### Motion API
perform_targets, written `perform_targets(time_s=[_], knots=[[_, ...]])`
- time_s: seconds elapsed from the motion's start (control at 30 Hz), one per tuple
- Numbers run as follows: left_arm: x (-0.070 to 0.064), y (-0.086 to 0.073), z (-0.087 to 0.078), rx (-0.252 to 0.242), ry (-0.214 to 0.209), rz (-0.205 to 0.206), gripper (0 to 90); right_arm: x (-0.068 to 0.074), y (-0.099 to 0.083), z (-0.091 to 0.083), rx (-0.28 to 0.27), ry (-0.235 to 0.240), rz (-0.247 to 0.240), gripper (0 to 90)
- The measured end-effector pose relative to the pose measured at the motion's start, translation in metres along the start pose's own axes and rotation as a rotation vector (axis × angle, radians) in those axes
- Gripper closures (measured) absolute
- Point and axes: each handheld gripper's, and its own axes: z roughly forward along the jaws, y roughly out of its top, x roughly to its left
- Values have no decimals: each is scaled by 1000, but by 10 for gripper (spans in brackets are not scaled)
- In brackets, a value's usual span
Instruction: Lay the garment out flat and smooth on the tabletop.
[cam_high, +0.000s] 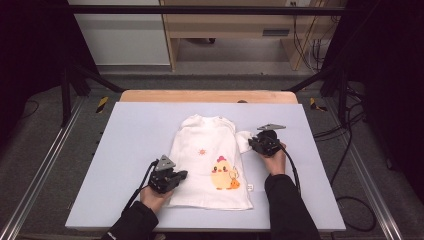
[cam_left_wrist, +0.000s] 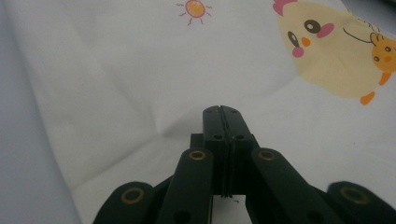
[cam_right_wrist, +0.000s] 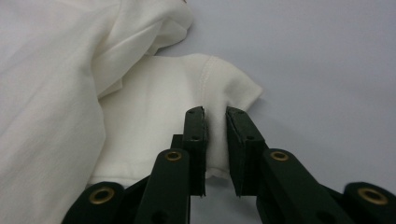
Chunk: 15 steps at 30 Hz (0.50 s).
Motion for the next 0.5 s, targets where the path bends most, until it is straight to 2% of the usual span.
perform_targets(time_s=[0.1,0.27,0.5], knots=[[0,0,0,0,-1,0,892,2,1,-2,-4,-8,-14,802],[0,0,0,0,0,0,892,-4,3,-11,-30,-18,3,803],[0,0,0,0,-1,-1,893,-25,3,-30,-60,-84,36,803]])
